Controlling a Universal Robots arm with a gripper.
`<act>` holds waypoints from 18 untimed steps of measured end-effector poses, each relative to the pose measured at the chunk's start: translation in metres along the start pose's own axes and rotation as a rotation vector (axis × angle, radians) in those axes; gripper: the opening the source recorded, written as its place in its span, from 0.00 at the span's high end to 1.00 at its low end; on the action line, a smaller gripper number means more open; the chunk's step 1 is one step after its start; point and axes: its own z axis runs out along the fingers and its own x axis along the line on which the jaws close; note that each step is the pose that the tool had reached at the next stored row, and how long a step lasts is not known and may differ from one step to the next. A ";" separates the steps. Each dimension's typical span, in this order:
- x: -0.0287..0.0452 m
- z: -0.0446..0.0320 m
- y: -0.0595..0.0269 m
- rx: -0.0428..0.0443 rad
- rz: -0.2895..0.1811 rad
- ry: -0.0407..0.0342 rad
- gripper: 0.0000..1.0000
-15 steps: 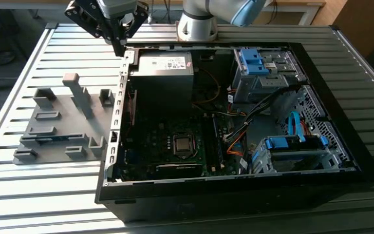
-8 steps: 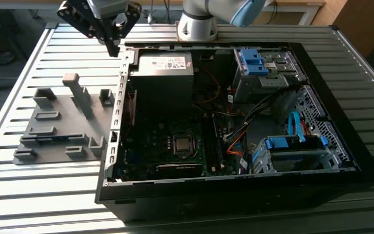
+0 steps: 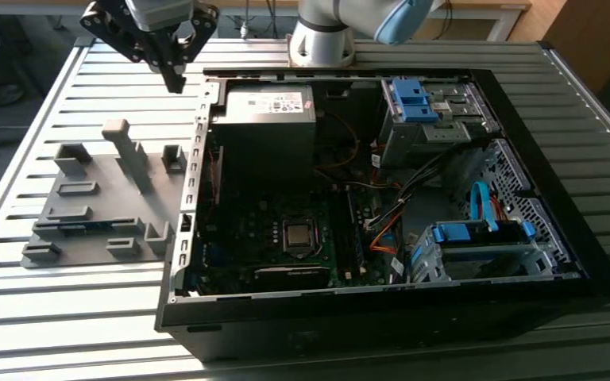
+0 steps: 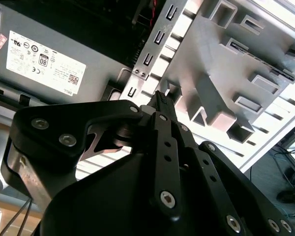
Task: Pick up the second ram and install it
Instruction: 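Reach for the second ram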
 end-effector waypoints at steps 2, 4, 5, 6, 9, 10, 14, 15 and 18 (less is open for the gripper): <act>0.0023 0.0000 -0.0002 0.0000 0.000 0.0000 0.89; 0.0048 0.0000 -0.0004 0.0000 0.000 0.0000 0.89; 0.0062 0.0001 -0.0005 0.0000 0.000 0.0000 0.89; 0.0077 0.0001 -0.0006 0.0000 0.000 0.0000 0.89; 0.0130 0.0000 -0.0010 0.0000 0.000 0.0000 0.89; 0.0151 0.0000 -0.0012 -0.0001 0.000 -0.0001 0.89; 0.0237 -0.0001 -0.0018 0.0000 0.000 0.0005 0.89; 0.0261 -0.0002 -0.0020 0.0000 0.000 0.0012 0.89; 0.0331 -0.0004 -0.0025 0.0006 0.001 0.0067 0.89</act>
